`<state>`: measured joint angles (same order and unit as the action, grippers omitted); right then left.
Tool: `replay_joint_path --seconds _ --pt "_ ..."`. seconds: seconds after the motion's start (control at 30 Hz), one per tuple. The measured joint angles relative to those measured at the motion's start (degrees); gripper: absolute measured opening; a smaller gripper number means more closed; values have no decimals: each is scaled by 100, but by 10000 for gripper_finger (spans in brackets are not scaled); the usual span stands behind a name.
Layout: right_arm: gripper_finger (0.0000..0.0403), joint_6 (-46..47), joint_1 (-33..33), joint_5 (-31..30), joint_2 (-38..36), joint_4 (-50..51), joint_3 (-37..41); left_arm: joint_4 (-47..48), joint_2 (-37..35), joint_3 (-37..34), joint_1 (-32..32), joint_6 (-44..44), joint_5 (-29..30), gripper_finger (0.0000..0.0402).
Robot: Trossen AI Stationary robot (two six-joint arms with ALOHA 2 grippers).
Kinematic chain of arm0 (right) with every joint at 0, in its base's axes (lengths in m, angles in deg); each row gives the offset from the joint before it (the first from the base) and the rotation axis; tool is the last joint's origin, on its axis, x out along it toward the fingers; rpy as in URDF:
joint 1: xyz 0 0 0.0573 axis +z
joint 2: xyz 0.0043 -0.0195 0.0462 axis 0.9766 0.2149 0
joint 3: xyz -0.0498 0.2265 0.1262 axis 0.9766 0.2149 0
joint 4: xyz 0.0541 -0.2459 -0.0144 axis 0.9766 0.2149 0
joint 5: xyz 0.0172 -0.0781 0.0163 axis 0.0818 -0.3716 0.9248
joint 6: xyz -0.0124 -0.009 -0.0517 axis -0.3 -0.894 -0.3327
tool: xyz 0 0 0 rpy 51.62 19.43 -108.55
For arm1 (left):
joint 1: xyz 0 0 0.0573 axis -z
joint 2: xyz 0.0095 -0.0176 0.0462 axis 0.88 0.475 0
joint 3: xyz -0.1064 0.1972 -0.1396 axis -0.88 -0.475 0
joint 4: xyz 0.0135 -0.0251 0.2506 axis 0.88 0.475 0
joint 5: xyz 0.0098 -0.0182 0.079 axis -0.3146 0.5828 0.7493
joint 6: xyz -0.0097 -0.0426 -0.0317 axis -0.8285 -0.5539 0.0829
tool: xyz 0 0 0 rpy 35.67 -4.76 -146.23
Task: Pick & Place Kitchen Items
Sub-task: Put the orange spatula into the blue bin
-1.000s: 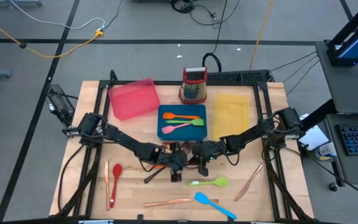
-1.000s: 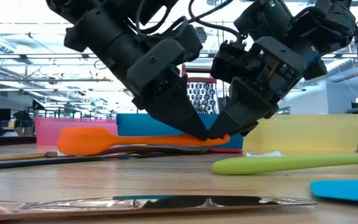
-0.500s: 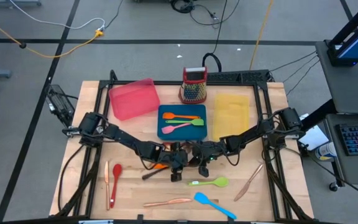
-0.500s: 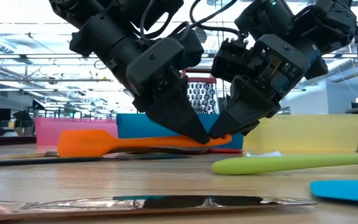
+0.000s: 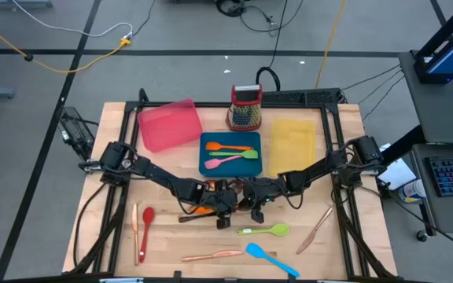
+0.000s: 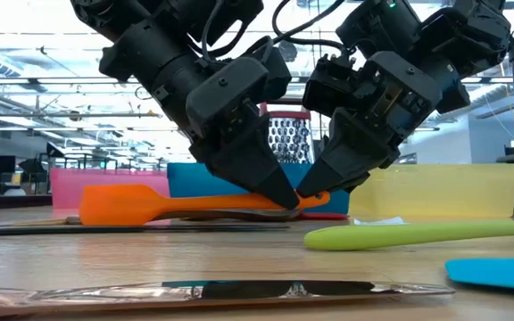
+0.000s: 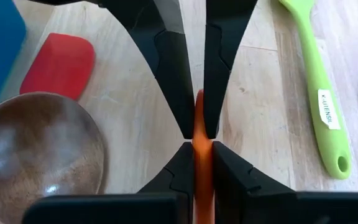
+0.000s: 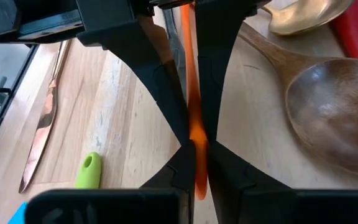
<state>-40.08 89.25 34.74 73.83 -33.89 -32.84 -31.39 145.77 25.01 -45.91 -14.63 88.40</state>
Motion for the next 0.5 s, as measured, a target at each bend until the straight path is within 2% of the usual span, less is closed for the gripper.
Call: replay_joint_path --seconds 0.13,0.3,0.4,0.5 --pt "47 -84 -7 -14 -18 -73 -10 69 -59 52 4 -3 13 35" --pt "84 -585 -9 -48 -205 -119 -26 624 -220 198 20 -169 8 35" --pt "103 -788 -9 -45 -546 -37 -24 1076 -359 247 4 -239 68 35" --pt "117 -1021 -9 -33 -995 253 -13 1025 -512 316 13 -218 89 35"
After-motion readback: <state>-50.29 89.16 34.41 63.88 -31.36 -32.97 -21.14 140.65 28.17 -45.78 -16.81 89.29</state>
